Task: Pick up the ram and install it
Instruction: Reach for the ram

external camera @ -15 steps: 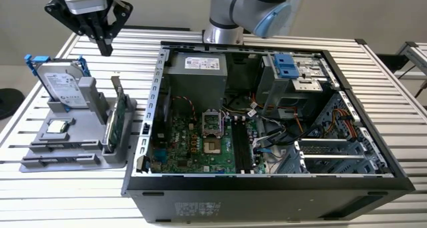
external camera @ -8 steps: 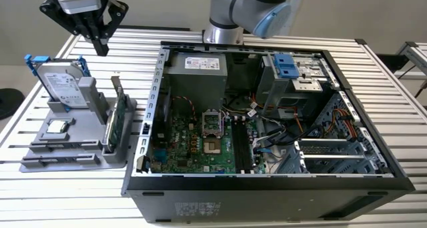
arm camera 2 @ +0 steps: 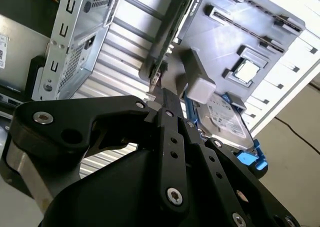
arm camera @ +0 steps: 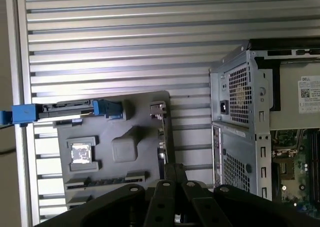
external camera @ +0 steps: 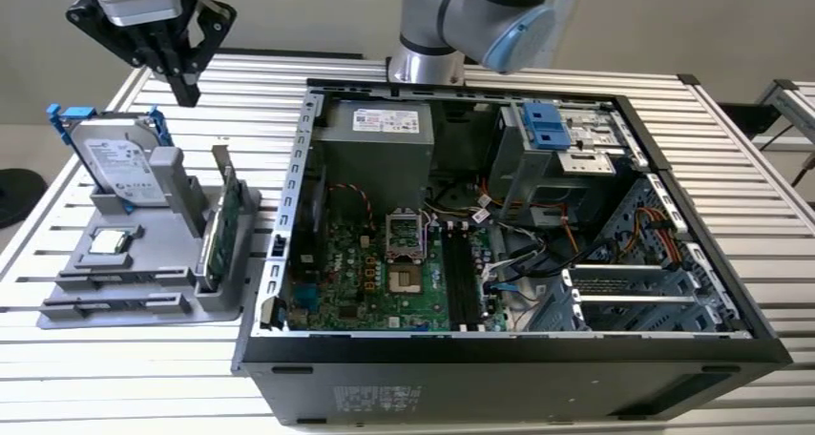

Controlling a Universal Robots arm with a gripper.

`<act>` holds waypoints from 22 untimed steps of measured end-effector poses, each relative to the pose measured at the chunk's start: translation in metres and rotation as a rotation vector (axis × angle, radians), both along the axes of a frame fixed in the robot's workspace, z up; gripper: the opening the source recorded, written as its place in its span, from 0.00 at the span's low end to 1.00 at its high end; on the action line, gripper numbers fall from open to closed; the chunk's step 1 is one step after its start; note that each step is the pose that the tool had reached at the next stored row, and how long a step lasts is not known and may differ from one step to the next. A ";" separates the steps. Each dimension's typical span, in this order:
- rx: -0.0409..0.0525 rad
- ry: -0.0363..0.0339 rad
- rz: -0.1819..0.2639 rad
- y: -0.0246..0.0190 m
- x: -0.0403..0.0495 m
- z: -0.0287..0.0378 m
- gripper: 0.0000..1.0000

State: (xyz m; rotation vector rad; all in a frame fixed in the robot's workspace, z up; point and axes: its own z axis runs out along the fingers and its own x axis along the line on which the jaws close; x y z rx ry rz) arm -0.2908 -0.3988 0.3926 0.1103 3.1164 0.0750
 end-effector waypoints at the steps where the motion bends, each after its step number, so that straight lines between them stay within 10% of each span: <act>1: 0.0000 0.0000 0.000 0.0000 -0.0008 0.0000 0.00; 22: 0.0000 0.0000 0.000 0.0000 -0.0190 0.0000 0.00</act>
